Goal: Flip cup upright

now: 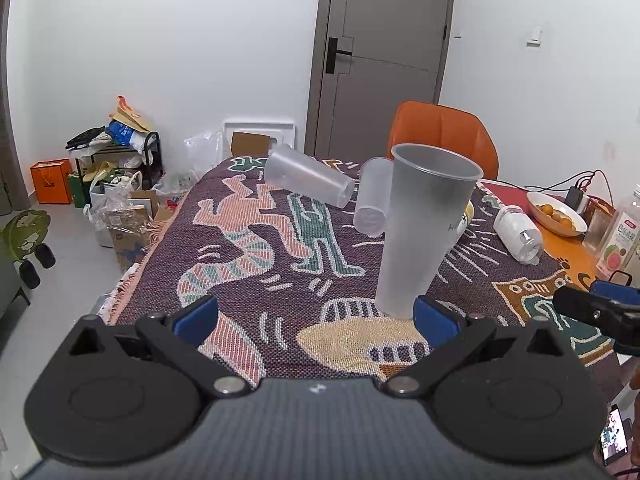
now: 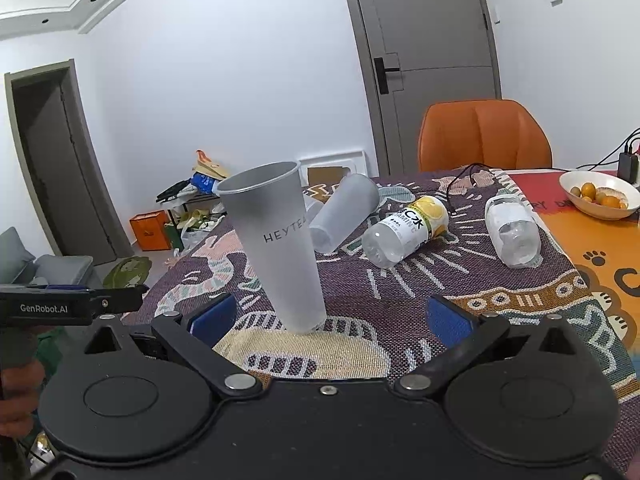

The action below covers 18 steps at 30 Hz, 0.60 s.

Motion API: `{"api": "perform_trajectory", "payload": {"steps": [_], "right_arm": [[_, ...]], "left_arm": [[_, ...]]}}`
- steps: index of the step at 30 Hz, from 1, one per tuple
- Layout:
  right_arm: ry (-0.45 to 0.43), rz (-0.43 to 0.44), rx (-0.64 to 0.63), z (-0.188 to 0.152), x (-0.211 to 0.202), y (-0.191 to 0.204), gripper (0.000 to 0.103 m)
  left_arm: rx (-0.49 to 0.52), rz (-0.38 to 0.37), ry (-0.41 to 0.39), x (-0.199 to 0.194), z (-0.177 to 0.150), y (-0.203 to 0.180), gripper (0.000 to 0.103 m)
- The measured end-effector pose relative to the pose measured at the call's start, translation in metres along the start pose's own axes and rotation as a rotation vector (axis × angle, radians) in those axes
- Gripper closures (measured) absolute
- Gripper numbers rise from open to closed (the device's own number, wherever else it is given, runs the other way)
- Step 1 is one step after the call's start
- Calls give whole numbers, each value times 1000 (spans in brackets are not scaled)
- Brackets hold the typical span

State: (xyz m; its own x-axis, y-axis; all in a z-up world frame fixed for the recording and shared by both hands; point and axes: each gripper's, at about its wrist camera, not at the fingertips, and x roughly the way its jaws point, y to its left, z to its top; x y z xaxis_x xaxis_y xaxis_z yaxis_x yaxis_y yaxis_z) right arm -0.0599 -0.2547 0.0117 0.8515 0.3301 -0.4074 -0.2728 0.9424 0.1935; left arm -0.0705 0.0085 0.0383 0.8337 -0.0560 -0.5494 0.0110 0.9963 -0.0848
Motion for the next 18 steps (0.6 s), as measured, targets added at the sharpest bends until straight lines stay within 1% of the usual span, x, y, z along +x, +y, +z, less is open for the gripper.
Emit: {"api": "perform_trajectory", "payload": {"steps": [7,18], "right_arm": [[-2,2,-8,-1,-1,3,0],[2,-6,13,-1,0,0,0]], "left_arm": [[4,0,-2,-2,-1,1,0],[7,-4,4,-2,-2,1,0]]}}
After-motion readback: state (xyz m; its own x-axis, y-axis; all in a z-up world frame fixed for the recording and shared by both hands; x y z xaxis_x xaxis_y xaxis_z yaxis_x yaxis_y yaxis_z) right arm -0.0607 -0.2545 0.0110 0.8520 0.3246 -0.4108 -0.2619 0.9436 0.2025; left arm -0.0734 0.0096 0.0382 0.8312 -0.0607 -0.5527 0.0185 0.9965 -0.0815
